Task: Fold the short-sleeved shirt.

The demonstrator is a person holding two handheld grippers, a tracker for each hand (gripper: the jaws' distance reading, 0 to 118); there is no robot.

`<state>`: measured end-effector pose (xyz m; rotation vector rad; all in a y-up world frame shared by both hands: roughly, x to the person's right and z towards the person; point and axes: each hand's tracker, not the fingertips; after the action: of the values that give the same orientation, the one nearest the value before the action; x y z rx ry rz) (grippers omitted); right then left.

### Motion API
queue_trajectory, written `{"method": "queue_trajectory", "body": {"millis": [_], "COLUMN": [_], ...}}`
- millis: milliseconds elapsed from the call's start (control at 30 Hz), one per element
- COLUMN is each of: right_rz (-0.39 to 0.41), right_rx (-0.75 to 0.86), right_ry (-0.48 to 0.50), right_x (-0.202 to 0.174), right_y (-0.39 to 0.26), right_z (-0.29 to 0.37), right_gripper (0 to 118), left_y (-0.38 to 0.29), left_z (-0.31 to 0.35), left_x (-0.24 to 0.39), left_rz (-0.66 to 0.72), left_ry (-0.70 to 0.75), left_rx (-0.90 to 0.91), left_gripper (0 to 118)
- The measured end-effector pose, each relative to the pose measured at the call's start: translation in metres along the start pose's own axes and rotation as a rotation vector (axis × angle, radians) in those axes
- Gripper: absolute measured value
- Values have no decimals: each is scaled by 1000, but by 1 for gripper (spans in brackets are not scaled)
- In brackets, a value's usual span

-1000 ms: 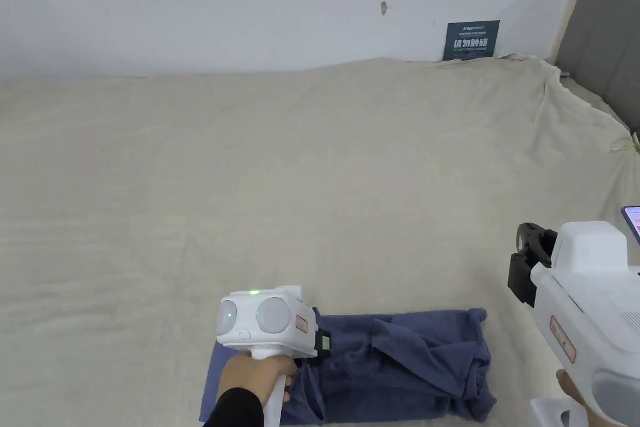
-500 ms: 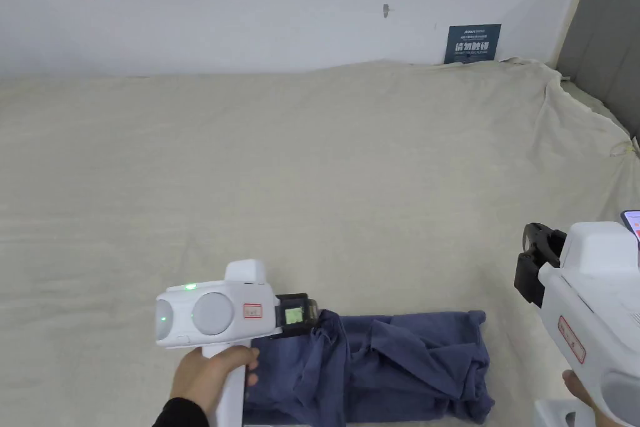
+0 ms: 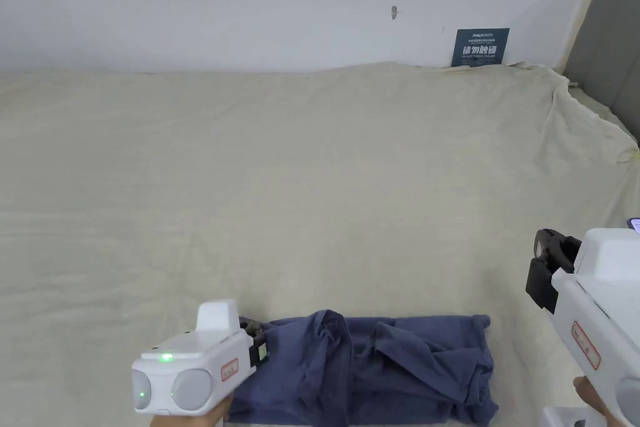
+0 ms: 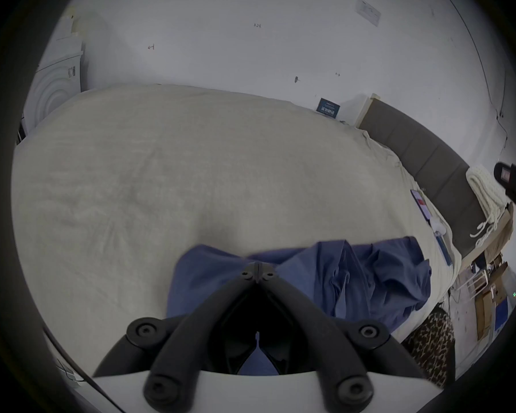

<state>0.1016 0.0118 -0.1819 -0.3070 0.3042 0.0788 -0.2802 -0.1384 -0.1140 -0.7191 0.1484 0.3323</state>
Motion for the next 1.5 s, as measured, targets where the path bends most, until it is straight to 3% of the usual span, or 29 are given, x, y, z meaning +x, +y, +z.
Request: {"method": "queue_trajectory", "body": {"millis": [667, 1033, 1333, 1500], "right_rz": [-7, -10, 3, 9], "right_rx": [-30, -25, -14, -3], "right_ry": [-53, -60, -34, -15], "right_x": [21, 26, 16, 6], "right_y": [0, -3, 2, 6], "right_z": [10, 5, 3, -1], "right_gripper": [0, 0, 0, 0], "left_y": [-36, -30, 24, 50], "left_z": [-62, -66, -11, 18], "left_x": [88, 90, 47, -9], "left_rz": [-97, -124, -86, 27], "left_ry": [-93, -133, -257, -283], "left_rx": [-86, -95, -72, -79], "left_gripper": [0, 0, 0, 0]}}
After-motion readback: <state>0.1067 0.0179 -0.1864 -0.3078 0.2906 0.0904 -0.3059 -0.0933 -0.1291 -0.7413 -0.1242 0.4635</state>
